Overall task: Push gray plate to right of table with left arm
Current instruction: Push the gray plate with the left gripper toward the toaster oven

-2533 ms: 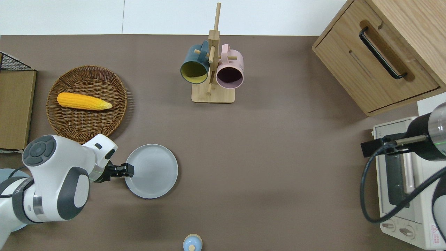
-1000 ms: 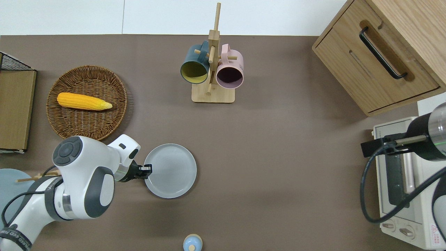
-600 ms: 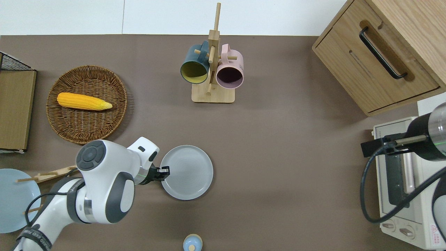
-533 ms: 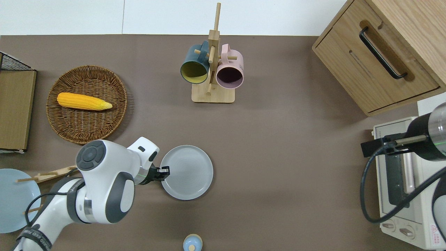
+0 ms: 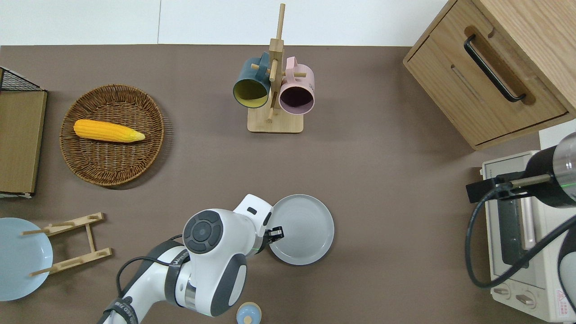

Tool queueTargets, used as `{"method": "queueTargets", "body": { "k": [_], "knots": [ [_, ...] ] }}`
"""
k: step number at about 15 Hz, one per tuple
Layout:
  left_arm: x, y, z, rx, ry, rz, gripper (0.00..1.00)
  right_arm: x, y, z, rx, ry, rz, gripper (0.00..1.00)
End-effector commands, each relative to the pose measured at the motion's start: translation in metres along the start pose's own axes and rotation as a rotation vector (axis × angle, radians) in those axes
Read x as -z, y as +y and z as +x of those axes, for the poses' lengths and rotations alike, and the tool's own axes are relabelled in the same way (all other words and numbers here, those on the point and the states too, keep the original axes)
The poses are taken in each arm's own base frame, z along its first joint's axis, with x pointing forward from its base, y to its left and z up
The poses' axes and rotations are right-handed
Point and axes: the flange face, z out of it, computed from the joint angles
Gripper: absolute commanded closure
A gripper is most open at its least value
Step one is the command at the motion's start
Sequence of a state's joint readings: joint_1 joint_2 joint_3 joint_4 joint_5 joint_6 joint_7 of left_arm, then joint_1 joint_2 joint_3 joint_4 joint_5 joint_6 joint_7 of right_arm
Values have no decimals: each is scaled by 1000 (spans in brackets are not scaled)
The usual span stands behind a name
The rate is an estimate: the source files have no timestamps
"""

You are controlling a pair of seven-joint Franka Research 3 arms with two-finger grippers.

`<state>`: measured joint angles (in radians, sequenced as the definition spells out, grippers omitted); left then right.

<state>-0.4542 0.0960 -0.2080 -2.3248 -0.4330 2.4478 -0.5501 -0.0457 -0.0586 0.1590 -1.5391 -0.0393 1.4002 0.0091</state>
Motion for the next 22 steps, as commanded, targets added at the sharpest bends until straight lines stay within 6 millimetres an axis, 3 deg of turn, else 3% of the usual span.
{"method": "queueTargets", "body": {
  "k": [1, 9, 10, 11, 12, 14, 17, 22],
  "knots": [
    [-22, 30, -5, 32, 8, -36, 1000, 2, 1, -5, 4, -6, -1, 5],
    [-28, 61, -10, 57, 10, -70, 1000, 2, 1, -5, 4, -6, -2, 5],
    [-28, 63, -8, 63, 10, -73, 965, 2, 1, -5, 4, -6, -2, 5],
    [-26, 66, -7, 69, 13, -80, 772, 2, 1, -5, 4, -6, -1, 5],
    [-27, 67, -6, 69, 11, -79, 412, 2, 1, -5, 4, -6, -2, 5],
    [-27, 66, -6, 50, 14, -69, 34, 2, 1, -5, 4, -6, -2, 5],
    [-22, 61, -7, -11, 12, -6, 5, 2, 1, -5, 4, -6, -2, 5],
    [27, 25, 16, -104, -9, 98, 2, 2, 1, -5, 4, -6, -1, 5]
  ]
}}
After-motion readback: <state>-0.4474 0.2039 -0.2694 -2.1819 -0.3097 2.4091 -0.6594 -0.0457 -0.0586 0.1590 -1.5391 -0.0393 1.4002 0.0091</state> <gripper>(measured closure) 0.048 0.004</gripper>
